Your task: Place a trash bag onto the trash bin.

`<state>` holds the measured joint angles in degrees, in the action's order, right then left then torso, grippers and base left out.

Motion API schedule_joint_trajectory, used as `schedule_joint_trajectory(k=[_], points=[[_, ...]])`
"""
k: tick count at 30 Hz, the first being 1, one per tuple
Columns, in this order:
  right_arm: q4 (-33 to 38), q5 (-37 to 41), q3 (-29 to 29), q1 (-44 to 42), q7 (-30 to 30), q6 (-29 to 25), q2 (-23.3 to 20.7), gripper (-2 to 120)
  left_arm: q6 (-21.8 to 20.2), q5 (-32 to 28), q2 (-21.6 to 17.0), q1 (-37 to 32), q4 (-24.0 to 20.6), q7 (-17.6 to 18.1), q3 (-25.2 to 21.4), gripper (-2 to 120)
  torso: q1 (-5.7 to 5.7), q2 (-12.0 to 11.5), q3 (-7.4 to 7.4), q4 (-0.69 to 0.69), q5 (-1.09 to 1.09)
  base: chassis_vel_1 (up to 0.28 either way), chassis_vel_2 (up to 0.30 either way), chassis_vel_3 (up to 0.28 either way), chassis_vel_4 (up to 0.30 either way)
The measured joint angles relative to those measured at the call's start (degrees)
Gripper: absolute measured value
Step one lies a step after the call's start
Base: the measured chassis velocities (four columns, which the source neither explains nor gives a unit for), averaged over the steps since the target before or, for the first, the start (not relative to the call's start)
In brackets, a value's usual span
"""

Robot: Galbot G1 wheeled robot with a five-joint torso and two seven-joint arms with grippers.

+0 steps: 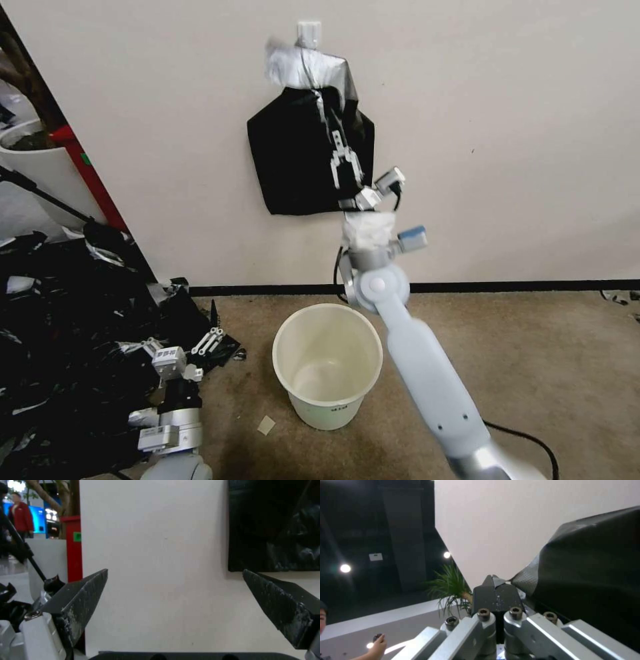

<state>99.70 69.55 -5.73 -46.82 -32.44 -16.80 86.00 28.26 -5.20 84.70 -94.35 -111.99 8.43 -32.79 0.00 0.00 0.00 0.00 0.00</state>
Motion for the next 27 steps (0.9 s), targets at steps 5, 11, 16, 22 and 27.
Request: schedule_joint_trajectory(k=[5,11,16,22,27], points=[[2.02,-1.17,-0.14,-4.06,-2.79,-0.1,-0.22,0,-0.13,-1.09,-0.38,0.72,0.38,0.0,-0.04,100,0.0,0.0,0.0,0.0,0.0,0.0,0.0,0.0,0.0],[3.21,-3.91,0.36,-8.87,-6.87,-0.23,-0.59,0,-1.05,-3.83,-1.77,2.31,0.91,-0.04,-0.56,100,0.0,0.0,0.0,0.0,0.0,0.0,0.0,0.0,0.0],[2.62,-5.71,0.75,-10.67,-9.07,-0.65,-1.7,0,-1.38,-6.98,-4.22,4.42,1.63,-0.68,-0.52,100,0.0,0.0,0.0,0.0,0.0,0.0,0.0,0.0,0.0],[1.33,-7.64,1.1,-11.87,-11.83,-1.03,-4.25,0,-2.35,-11.59,-8.03,7.41,1.52,-1.52,0.66,100,0.0,0.0,0.0,0.0,0.0,0.0,0.0,0.0,0.0],[-1.18,-9.31,0.7,-12.3,-16.18,-1.21,-5.94,0,-2.73,-15.56,-11.59,10.45,0.9,-3.35,2.07,100,0.0,0.0,0.01,0.0,0.0,0.0,0.0,0.0,0.0]])
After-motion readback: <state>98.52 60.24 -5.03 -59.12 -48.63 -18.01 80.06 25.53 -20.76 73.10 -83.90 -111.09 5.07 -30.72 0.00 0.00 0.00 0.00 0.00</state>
